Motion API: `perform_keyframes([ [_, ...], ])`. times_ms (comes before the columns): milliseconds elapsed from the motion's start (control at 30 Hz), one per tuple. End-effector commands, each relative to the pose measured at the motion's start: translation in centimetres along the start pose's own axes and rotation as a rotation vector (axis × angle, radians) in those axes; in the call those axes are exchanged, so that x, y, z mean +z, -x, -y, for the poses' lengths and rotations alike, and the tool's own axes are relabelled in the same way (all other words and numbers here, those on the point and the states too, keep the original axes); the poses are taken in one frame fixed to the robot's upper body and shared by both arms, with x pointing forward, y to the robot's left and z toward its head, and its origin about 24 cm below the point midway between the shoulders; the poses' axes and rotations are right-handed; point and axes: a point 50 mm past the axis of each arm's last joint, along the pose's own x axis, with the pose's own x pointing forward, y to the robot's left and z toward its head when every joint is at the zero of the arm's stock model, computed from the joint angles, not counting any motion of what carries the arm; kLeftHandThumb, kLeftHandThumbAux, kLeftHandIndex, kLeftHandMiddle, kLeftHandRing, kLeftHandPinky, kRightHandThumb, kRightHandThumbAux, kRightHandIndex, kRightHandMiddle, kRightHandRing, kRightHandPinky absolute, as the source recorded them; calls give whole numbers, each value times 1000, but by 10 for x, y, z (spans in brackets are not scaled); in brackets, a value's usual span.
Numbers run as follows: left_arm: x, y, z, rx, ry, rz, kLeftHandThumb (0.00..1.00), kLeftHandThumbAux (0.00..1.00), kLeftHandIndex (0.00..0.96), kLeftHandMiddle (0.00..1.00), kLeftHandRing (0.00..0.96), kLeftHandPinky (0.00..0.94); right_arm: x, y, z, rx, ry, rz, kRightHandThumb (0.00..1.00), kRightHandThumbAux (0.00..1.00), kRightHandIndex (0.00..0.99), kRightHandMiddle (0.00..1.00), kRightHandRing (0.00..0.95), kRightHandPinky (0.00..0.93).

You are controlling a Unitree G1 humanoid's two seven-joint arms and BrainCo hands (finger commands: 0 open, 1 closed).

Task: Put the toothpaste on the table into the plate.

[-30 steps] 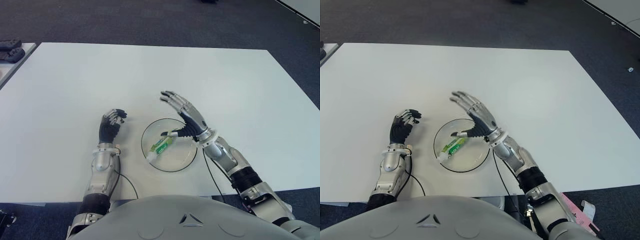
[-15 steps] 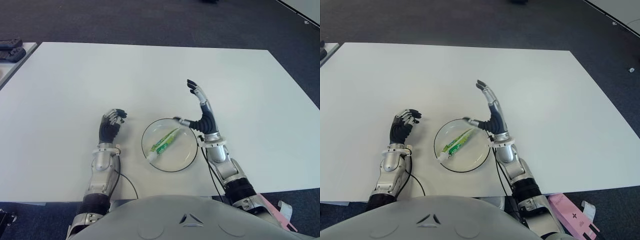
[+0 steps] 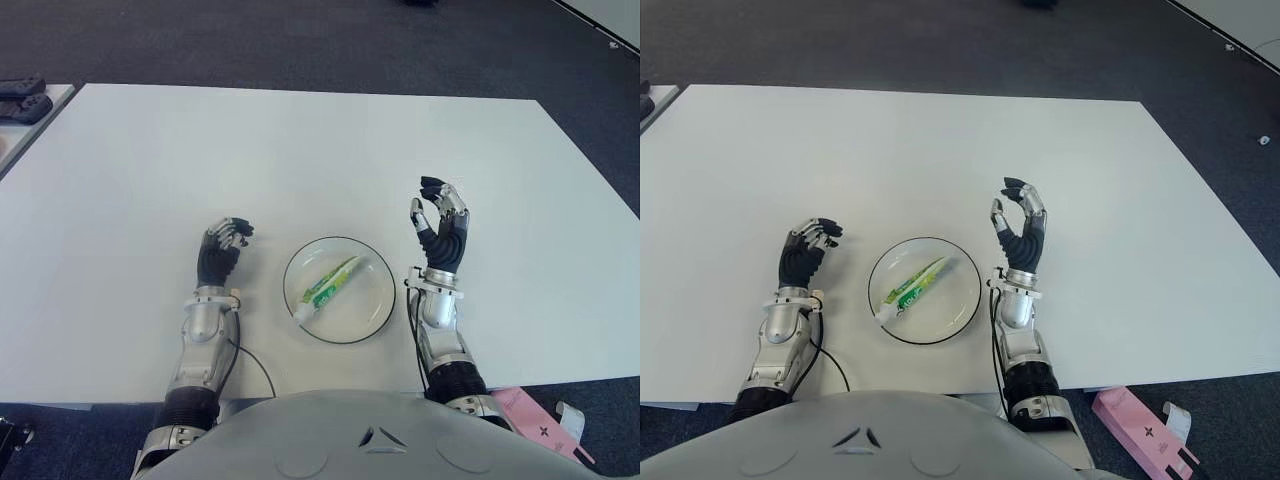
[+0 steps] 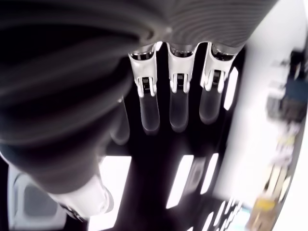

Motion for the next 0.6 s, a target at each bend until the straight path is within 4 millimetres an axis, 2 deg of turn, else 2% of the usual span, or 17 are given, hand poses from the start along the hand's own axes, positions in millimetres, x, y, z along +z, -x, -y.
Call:
perform_keyframes([
  [33, -6, 1, 0, -13, -13, -30, 713, 723, 425, 459, 455, 464, -17, 11, 15, -67, -11, -108, 697, 729, 422, 368, 319, 335],
  [600, -6, 1, 0, -6, -13, -32, 713, 723, 425, 458, 456, 462, -35, 17, 23, -94, 60, -277, 700, 729, 430, 462, 419, 411],
])
